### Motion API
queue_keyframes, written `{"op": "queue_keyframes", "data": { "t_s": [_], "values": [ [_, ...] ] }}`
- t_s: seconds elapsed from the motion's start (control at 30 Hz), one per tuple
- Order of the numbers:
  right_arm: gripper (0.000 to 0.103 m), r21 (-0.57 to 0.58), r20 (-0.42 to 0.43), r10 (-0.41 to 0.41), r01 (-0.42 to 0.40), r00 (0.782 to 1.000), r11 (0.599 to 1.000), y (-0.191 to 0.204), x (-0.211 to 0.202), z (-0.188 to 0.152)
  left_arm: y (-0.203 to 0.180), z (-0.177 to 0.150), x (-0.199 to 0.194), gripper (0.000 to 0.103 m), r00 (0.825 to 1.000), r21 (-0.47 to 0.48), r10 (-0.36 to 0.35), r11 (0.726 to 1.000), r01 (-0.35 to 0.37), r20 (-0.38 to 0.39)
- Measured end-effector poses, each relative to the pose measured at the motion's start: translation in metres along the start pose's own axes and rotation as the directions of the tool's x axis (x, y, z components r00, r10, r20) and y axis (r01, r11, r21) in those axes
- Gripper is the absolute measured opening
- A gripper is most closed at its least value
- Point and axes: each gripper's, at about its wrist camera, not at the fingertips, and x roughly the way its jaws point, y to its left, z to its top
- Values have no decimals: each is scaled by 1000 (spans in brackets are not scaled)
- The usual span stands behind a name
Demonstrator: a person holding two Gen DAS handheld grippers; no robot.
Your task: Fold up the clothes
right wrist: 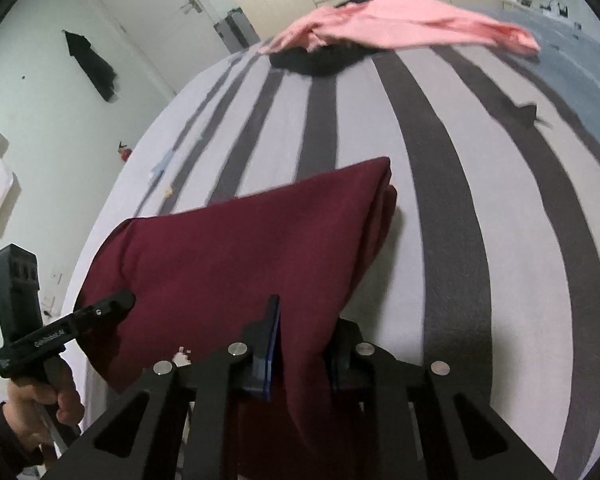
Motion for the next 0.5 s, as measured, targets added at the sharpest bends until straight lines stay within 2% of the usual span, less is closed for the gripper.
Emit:
{"op": "queue_keyframes", "data": {
  "t_s": [0.13,0.27,0.43,0.5],
  "values": [
    [16,-12,56,13,-12,998,1000,36,-6,22,31,38,-27,27,999,2,-8,1000,8,52],
    [16,-20,96,39,-37,995,999,84,20,55,77,91,-47,28,996,36,27,999,-30,89],
    [16,-49,119,80,-75,990,996,161,88,110,163,164,-43,28,990,59,93,993,-99,103],
    [16,-56,110,96,-90,989,994,192,128,131,193,186,-39,28,986,74,129,988,-137,102]
  ]
}}
